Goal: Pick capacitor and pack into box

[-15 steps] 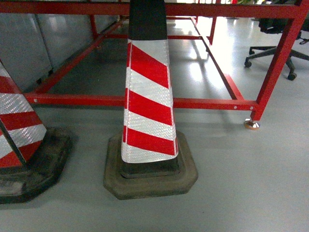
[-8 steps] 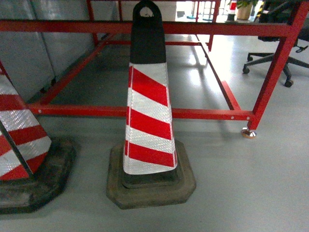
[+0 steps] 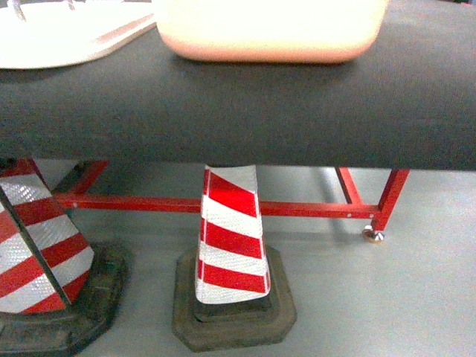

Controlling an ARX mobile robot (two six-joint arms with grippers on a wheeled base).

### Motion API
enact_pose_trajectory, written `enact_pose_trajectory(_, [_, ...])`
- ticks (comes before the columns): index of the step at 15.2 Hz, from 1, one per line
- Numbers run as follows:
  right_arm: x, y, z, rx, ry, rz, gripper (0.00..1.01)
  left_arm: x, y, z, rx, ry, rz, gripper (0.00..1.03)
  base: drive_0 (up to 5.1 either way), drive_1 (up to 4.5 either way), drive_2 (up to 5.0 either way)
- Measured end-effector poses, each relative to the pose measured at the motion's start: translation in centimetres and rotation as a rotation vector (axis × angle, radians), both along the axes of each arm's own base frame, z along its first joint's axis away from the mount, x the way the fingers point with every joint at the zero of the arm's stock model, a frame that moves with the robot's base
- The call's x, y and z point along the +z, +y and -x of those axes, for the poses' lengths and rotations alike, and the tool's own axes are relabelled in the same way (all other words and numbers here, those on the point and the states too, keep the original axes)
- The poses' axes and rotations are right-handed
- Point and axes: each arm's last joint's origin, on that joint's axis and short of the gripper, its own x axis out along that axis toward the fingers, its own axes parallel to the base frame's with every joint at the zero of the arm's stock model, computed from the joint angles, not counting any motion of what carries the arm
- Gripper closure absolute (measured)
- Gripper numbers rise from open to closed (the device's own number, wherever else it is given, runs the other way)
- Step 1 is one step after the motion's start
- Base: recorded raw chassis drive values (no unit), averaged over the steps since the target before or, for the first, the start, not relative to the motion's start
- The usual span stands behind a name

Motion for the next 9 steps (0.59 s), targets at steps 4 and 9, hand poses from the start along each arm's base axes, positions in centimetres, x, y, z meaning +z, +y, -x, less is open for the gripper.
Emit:
enact_pose_trajectory(4, [-0.01, 0.0, 0.0, 0.0, 0.001, 0.0, 0.03, 0.0, 0.0, 0.0, -0.001, 0.0, -0.002, 0.59, 0.0, 0.0, 0.0])
enact_pose_trajectory(9, [-0.01, 0.0, 0.0, 0.0, 0.001, 0.0, 0.03, 0.0, -0.01, 0.0, -0.002, 0.0, -0.002, 0.59, 0.0, 0.0, 0.0])
